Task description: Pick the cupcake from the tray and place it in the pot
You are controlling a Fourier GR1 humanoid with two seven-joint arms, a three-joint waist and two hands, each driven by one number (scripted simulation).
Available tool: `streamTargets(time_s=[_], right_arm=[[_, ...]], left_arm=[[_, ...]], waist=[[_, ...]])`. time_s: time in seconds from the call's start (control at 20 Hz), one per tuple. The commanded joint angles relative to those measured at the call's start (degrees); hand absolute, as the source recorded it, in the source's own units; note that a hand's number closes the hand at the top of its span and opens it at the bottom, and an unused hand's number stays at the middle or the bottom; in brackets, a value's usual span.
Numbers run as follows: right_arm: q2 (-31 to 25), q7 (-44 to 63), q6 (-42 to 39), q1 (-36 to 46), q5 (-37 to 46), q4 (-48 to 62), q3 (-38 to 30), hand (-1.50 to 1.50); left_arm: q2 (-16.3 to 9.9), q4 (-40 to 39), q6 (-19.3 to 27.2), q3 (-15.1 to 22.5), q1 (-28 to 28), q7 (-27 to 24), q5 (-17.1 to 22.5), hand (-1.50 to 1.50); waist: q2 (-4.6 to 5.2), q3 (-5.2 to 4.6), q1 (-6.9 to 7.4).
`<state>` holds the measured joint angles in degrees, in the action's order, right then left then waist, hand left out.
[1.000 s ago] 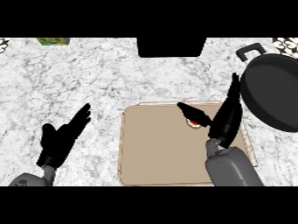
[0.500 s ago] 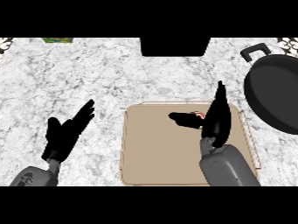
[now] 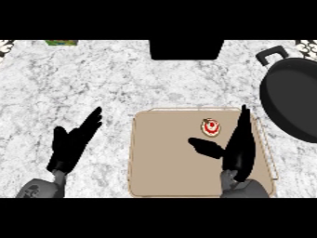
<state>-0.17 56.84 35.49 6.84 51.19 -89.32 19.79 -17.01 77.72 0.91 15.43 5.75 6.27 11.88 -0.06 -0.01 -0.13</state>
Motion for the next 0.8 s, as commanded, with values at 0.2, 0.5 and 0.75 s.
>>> streamTargets(time_s=[0.2,0.5,0.75], right_arm=[[-0.90,-13.04,3.95,-4.61,-12.22,-2.65,-1.89,-1.50],[0.12,-31.81,11.77,-10.92,-25.39,-0.86,0.20,-1.50],[0.16,-40.66,13.53,-3.47,-38.85,9.43,-4.65,-1.50]], left_arm=[[1.27,0.93,-1.83,-2.23,-2.21,-1.28,-2.19,0.00],[1.46,-0.83,-3.38,-3.58,-0.46,-0.44,-2.14,0.00],[1.96,4.00,-3.31,-4.29,-1.17,3.15,-2.81,0.00]], waist=[[0.05,0.04,0.16],[0.10,0.08,-0.01],[0.09,0.08,0.35]])
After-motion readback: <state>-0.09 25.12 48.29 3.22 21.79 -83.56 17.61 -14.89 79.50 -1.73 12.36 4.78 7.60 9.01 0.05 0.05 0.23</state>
